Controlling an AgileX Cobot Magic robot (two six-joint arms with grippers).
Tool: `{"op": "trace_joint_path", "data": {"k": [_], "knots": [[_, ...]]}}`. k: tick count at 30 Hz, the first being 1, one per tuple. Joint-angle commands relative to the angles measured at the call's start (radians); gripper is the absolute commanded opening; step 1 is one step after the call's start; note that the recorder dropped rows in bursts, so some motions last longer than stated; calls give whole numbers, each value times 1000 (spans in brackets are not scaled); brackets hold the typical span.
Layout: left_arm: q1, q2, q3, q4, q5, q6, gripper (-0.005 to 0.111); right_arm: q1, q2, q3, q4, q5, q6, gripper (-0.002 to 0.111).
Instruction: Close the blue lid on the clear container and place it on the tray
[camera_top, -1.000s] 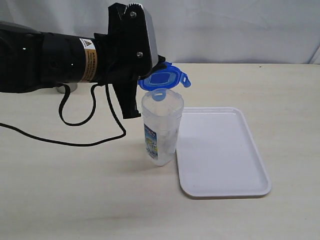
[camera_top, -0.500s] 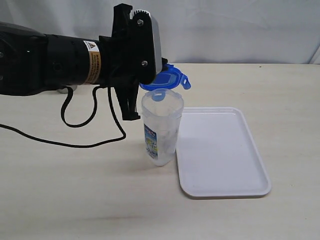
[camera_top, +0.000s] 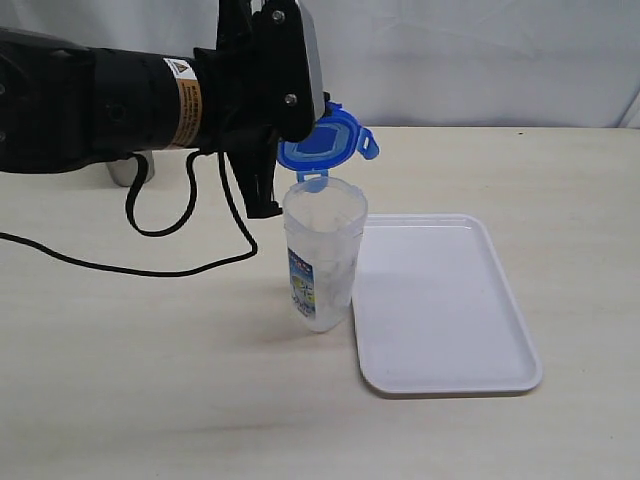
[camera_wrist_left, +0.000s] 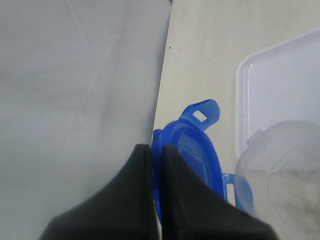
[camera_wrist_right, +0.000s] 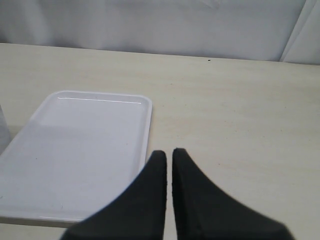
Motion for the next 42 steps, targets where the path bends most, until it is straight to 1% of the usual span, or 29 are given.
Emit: {"op": "trace_joint_path", "data": {"k": [1, 10, 18, 29, 34, 42], "knots": [[-4, -8, -9, -18, -28, -1, 0, -4, -5, 2, -1, -8, 2, 5], [-4, -8, -9, -18, -63, -1, 0, -4, -5, 2, -1, -8, 2, 5], [-4, -8, -9, -18, -65, -4, 0, -4, -5, 2, -1, -8, 2, 5], [-4, -8, 23, -21, -96, -2, 0, -4, -5, 2, -1, -8, 2, 5], [-26, -8, 23, -18, -60, -2, 0, -4, -5, 2, -1, -8, 2, 5], [-26, -13, 33, -17, -46, -2, 0, -4, -5, 2, -1, -8, 2, 5]]}}
